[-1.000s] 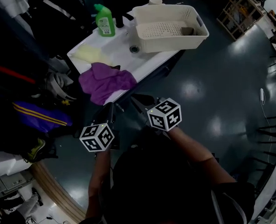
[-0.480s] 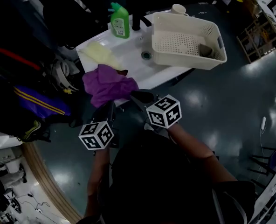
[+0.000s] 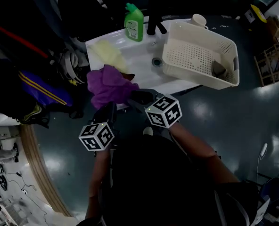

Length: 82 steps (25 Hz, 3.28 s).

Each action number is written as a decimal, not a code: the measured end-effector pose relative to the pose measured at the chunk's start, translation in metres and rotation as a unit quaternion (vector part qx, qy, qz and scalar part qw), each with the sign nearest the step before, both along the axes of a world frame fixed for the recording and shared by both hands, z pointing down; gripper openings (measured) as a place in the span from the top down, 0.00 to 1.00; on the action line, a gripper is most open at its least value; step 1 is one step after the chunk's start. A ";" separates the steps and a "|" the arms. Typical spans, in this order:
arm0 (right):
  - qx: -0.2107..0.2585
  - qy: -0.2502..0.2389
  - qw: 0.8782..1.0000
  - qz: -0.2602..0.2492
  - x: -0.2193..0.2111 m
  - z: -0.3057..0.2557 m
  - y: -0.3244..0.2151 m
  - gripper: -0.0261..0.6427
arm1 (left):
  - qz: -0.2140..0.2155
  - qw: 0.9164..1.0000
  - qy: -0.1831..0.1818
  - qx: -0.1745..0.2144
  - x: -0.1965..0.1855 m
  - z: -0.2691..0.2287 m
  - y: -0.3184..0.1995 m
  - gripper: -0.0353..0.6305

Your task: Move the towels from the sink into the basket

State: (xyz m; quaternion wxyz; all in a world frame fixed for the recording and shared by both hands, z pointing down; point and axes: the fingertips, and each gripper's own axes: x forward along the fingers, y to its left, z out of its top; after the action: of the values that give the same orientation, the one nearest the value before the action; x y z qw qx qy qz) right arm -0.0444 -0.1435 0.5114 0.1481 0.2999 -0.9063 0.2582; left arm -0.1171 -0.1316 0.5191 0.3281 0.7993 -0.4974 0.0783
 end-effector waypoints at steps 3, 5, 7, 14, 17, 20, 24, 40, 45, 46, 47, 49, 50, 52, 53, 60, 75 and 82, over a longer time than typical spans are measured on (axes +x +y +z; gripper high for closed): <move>-0.003 0.001 1.000 -0.018 -0.001 0.004 -0.005 0.74 | -0.010 1.000 -0.003 0.001 0.002 0.000 0.002 0.94; -0.005 0.004 1.000 -0.030 -0.006 0.007 -0.006 0.70 | -0.015 1.000 -0.006 0.000 0.000 0.000 0.004 0.94; -0.004 0.010 0.999 -0.045 -0.013 0.010 -0.005 0.68 | -0.022 1.000 -0.008 -0.002 -0.006 0.002 0.003 0.94; 0.000 0.027 0.998 -0.061 -0.024 0.008 -0.005 0.68 | -0.027 1.000 -0.005 0.001 -0.020 0.000 -0.009 0.94; -0.006 0.031 0.998 -0.056 -0.029 0.011 -0.010 0.67 | -0.022 1.000 -0.005 0.001 -0.023 0.000 -0.013 0.94; -0.010 0.037 0.997 -0.067 -0.041 0.014 -0.008 0.65 | -0.020 1.000 -0.005 -0.003 -0.032 0.003 -0.013 0.94; -0.008 0.053 0.996 -0.076 -0.054 0.016 -0.012 0.64 | -0.023 1.000 -0.005 -0.004 -0.045 0.003 -0.015 0.94; -0.014 0.140 0.981 -0.134 -0.094 0.046 -0.025 0.59 | -0.045 0.999 -0.006 -0.012 -0.079 0.006 -0.022 0.94; -0.020 0.164 0.975 -0.152 -0.101 0.059 -0.025 0.58 | -0.054 0.998 -0.007 -0.016 -0.085 0.009 -0.020 0.94; -0.020 0.169 0.973 -0.154 -0.102 0.062 -0.025 0.58 | -0.055 0.998 -0.008 -0.016 -0.086 0.009 -0.019 0.94; -0.018 0.175 0.972 -0.155 -0.102 0.063 -0.025 0.58 | -0.057 0.998 -0.008 -0.016 -0.087 0.009 -0.018 0.94; -0.013 0.187 0.970 -0.157 -0.103 0.064 -0.025 0.60 | -0.059 0.998 -0.008 -0.017 -0.089 0.010 -0.017 0.94; -0.009 0.196 0.968 -0.158 -0.102 0.066 -0.025 0.62 | -0.061 0.998 -0.008 -0.018 -0.090 0.010 -0.017 0.94; 0.001 0.212 0.964 -0.159 -0.099 0.069 -0.026 0.66 | -0.062 0.998 -0.007 -0.019 -0.090 0.011 -0.016 0.94; 0.005 0.217 0.963 -0.160 -0.098 0.069 -0.026 0.68 | -0.062 0.998 -0.007 -0.019 -0.090 0.012 -0.015 0.94; 0.008 0.218 0.962 -0.163 -0.100 0.068 -0.023 0.87 | -0.062 0.998 -0.007 -0.020 -0.089 0.012 -0.013 0.94; 0.005 0.136 0.985 -0.102 -0.093 0.034 -0.036 0.92 | -0.050 0.999 -0.010 -0.003 -0.082 0.000 -0.022 0.94; 0.020 0.110 0.991 -0.075 -0.088 0.011 -0.047 0.92 | -0.032 0.999 -0.016 0.016 -0.073 -0.015 -0.035 0.94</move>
State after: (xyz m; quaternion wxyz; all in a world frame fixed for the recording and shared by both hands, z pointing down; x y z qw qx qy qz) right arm -0.1319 -0.1906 0.5225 0.2600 0.2608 -0.9094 0.1933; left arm -0.1904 -0.1666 0.5040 0.3095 0.7868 -0.5290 0.0724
